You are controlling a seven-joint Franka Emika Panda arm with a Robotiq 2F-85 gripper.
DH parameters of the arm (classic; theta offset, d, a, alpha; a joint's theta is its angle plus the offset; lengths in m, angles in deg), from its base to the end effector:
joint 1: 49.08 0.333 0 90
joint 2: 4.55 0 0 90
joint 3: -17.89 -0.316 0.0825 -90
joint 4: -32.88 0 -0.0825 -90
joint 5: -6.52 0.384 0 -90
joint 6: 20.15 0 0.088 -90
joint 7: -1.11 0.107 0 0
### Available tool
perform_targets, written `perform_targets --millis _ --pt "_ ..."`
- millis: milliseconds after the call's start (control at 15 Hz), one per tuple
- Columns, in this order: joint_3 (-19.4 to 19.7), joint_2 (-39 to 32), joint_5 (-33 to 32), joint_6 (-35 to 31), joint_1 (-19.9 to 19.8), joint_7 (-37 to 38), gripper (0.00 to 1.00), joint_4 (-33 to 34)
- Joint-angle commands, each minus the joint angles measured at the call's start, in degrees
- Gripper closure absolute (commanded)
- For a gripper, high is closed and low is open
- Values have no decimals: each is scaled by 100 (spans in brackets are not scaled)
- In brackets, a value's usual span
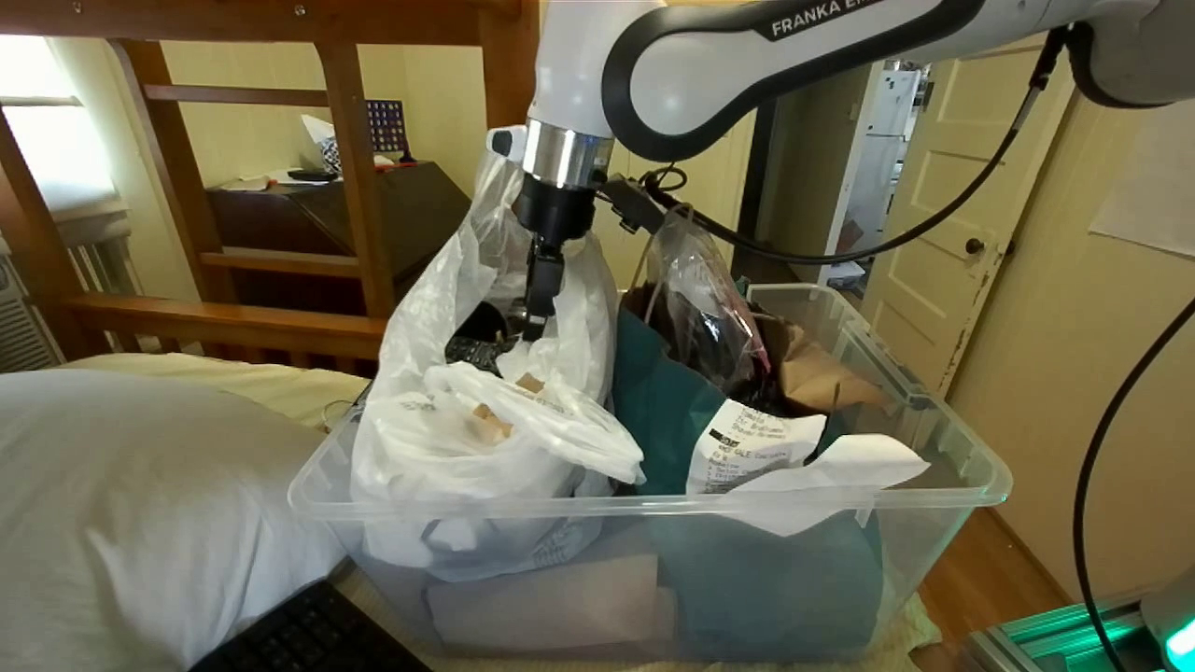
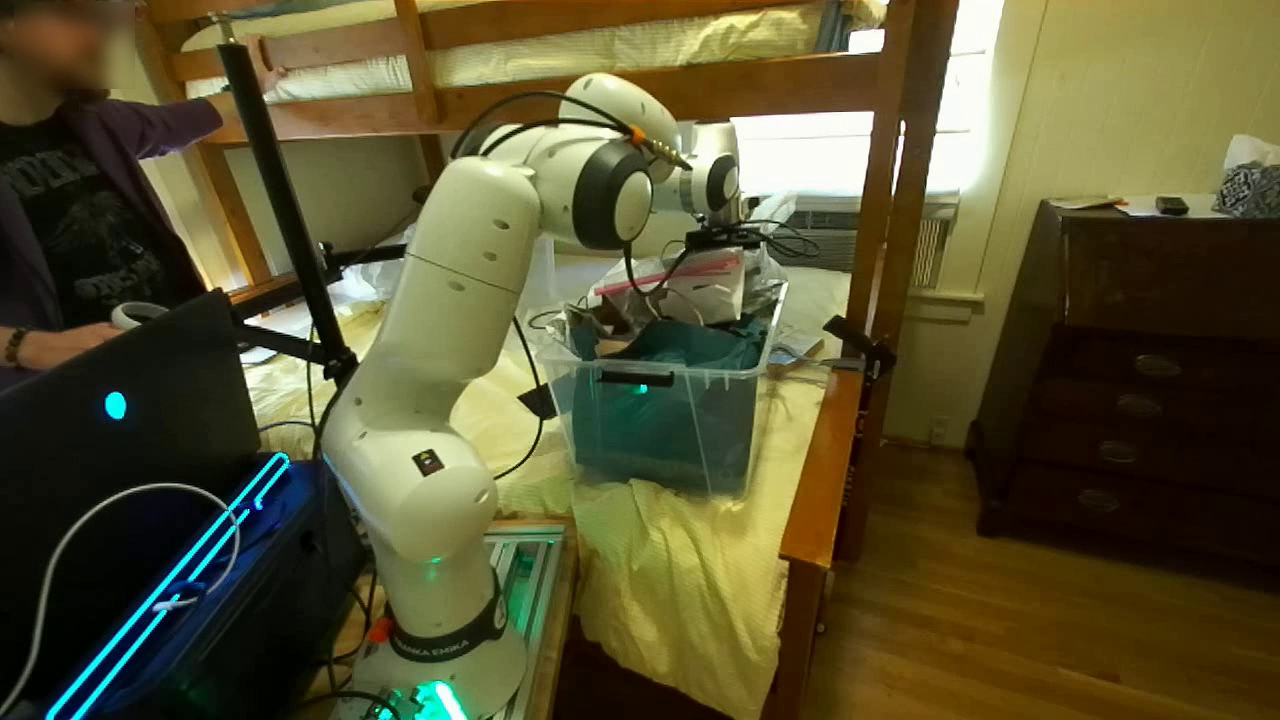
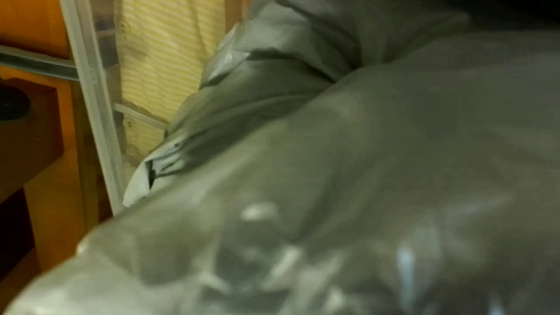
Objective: Remove the circular object with tape from the plastic bag
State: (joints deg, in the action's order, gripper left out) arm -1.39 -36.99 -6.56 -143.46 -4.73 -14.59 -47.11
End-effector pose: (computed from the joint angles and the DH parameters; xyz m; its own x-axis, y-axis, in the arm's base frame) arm 0.3774 0.6261 0.4136 0.1375 0.9697 0.2018 0.9829 -0.1589 0.0936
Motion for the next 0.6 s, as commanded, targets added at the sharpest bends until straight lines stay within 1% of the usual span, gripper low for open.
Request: perform_targets --millis 0,533 --pt "312 311 -422 -87 123 498 0 -386" --pt "613 594 -1038 1 257 1267 0 -644"
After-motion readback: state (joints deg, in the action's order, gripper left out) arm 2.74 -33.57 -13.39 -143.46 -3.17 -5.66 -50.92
